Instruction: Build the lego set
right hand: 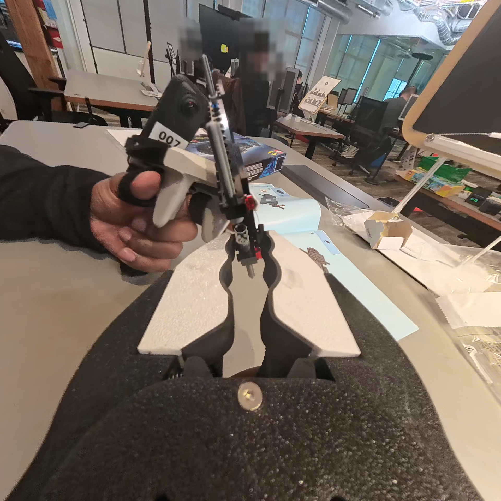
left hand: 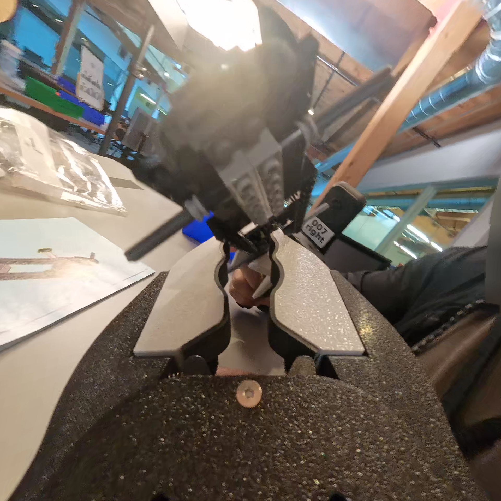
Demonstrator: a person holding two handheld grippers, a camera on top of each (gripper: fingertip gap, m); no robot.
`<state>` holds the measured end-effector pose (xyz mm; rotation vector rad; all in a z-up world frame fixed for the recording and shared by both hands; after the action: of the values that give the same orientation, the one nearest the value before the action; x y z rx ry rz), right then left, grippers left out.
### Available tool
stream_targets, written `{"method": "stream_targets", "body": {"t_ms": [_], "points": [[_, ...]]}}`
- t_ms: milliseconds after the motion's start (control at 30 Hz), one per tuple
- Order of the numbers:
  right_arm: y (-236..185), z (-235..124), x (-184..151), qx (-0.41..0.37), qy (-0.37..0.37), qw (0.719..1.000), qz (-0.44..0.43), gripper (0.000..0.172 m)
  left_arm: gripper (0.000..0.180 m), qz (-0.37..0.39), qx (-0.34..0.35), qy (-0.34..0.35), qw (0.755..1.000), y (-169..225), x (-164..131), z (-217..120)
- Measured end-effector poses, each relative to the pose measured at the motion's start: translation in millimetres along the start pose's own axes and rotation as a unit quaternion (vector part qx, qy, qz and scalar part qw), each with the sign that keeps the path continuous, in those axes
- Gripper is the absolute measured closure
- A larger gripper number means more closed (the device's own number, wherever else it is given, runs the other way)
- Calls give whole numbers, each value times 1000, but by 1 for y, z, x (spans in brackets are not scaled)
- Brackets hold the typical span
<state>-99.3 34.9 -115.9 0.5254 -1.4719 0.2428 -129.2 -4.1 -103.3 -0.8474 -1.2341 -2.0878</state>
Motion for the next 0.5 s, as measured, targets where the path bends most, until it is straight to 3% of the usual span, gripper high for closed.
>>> {"method": "stream_targets", "body": {"t_ms": [267, 500], "points": [[1, 0, -5, -22, 3, 1000, -19, 154, 167, -41, 62, 39, 996, -8, -1, 3], [0, 2, -10, -68, -21, 983, -172, 153, 172, -66, 73, 49, 994, -6, -3, 0]]}}
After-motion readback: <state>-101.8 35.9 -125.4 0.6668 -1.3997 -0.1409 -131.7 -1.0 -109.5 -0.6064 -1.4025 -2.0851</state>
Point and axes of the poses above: each gripper's, where its closed fingertips meet, z out along the fingers, x out of its top, y = z × x across the jaws, the point moved 2 cm from there along -z, back along the fingers, and after that the axes turned 8 degrees about y, right-handed, at the moved point
